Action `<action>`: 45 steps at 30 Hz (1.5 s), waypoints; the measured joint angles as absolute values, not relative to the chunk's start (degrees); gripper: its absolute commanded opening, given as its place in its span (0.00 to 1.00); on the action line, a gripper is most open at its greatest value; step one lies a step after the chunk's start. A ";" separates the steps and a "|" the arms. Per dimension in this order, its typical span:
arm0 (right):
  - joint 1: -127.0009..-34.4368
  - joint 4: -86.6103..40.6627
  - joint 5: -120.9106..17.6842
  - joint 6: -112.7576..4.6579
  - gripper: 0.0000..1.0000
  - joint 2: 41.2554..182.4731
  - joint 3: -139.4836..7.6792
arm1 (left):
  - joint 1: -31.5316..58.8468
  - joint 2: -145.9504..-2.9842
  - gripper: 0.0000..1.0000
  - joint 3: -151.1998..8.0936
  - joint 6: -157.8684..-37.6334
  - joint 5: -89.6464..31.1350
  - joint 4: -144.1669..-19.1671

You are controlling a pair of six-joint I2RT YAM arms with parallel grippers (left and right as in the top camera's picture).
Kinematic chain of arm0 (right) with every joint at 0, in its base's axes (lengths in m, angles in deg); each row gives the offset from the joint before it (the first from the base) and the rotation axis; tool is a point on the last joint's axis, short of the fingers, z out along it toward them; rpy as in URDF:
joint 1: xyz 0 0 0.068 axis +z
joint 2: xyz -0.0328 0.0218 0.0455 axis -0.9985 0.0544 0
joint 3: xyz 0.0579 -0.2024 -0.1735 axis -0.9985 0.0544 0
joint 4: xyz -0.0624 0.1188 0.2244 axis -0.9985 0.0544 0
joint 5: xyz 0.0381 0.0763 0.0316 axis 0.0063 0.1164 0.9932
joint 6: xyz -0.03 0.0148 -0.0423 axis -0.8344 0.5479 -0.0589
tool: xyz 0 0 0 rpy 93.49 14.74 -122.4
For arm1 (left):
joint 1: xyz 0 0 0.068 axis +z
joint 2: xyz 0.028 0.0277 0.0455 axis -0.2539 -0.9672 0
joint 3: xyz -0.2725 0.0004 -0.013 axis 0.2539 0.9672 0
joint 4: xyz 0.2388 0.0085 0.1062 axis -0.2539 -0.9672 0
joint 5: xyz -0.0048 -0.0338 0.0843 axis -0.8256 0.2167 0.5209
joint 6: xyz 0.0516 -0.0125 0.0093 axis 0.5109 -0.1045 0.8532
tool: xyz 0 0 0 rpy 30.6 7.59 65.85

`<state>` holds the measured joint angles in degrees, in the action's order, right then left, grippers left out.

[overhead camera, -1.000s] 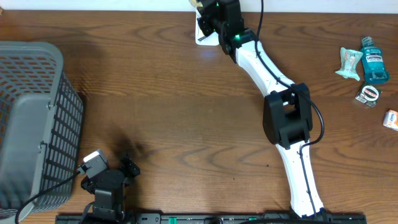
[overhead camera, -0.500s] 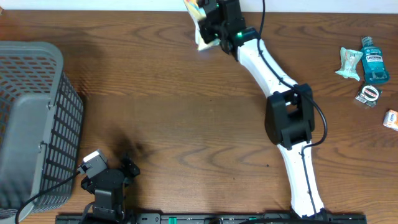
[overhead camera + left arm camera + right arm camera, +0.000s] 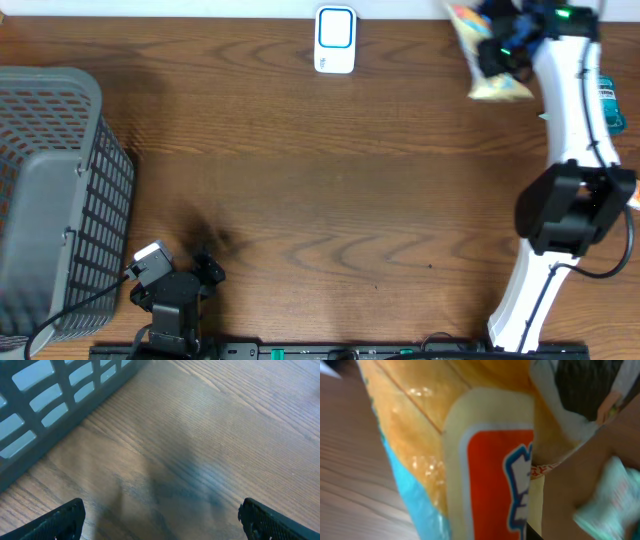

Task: Scan the item barcode

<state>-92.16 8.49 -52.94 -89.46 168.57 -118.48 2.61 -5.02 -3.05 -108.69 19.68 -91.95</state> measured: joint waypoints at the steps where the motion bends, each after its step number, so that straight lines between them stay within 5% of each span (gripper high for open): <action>1: -94.00 8.75 -53.22 -90.33 0.02 168.99 -117.41 | 2.61 -5.02 0.98 -3.05 -108.69 19.66 -91.95; 6: -102.63 4.60 -50.31 -93.13 0.03 172.57 -109.43 | 2.61 -5.02 0.98 -3.05 -108.69 19.68 -91.95; 9: -104.88 1.76 -49.55 -93.55 0.17 173.07 -105.58 | 2.61 -5.02 0.98 -3.05 -108.69 19.68 -91.95; 12: -105.30 -4.17 -52.19 -91.97 0.18 173.07 -102.59 | 2.61 -5.02 0.98 -3.05 -108.69 19.68 -91.95; 13: -105.28 -5.54 -53.96 -90.75 0.31 173.07 -101.98 | 2.61 -5.02 0.98 -3.05 -108.69 19.68 -91.95; 16: -105.06 -6.92 -62.66 -85.26 0.95 173.07 -101.39 | 2.61 -5.02 0.98 -3.05 -108.69 19.66 -91.95; 17: -105.06 -6.66 -64.80 -83.86 0.99 173.07 -101.45 | 2.61 -5.02 0.98 -3.05 -108.69 19.68 -91.95; 24: -104.60 -1.46 -66.44 -78.97 0.99 169.69 -103.35 | 2.61 -5.02 0.98 -3.05 -108.69 19.66 -91.95; 45: -94.00 11.90 -55.56 -69.72 0.99 125.01 -106.65 | 2.61 -5.02 0.98 -3.05 -108.69 19.66 -91.95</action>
<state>-94.00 11.90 -55.56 -69.72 125.01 -106.65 2.61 -5.02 -3.05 -108.69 19.66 -91.95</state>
